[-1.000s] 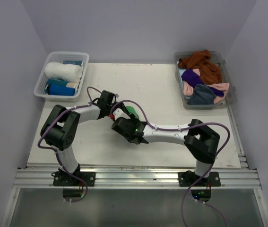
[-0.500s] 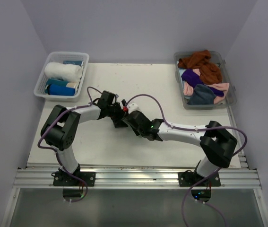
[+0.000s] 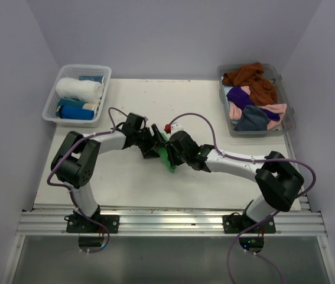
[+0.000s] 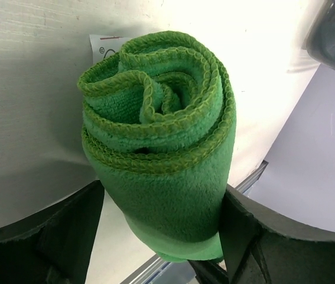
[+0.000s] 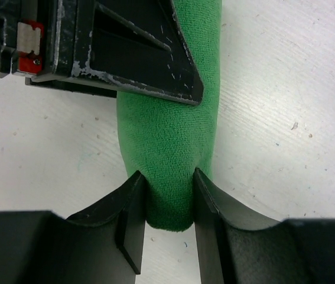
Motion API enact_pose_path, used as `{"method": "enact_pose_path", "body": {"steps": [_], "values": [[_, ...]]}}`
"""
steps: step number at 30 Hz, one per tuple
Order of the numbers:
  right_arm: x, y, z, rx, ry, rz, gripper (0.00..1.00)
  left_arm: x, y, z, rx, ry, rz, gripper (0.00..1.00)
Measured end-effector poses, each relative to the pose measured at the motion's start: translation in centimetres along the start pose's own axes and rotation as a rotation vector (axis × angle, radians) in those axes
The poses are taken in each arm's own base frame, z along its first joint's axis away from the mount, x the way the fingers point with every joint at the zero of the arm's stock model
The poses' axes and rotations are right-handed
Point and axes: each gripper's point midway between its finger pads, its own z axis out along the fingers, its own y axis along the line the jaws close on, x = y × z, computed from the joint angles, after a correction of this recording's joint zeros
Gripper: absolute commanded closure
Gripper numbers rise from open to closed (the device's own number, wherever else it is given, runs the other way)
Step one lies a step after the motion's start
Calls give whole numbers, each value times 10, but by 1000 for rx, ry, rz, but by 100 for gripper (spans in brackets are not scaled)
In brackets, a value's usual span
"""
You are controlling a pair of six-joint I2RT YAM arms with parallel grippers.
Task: Roll the towels
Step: Roll the towel
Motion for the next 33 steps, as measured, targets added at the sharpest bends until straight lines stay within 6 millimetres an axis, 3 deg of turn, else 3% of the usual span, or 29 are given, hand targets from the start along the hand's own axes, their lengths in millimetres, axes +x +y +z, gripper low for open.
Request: {"method": "enact_pose_path", "body": {"steps": [19,27,33], "values": [[-1,4,3,-48,7,148,66,-8,-1,3,-39,-58,66,24],[3,5,5,-65,12,197,67,-12,-2,6,-34,-87,86,20],[3,6,5,-77,15,205,67,-15,-3,7,-33,-106,102,25]]}}
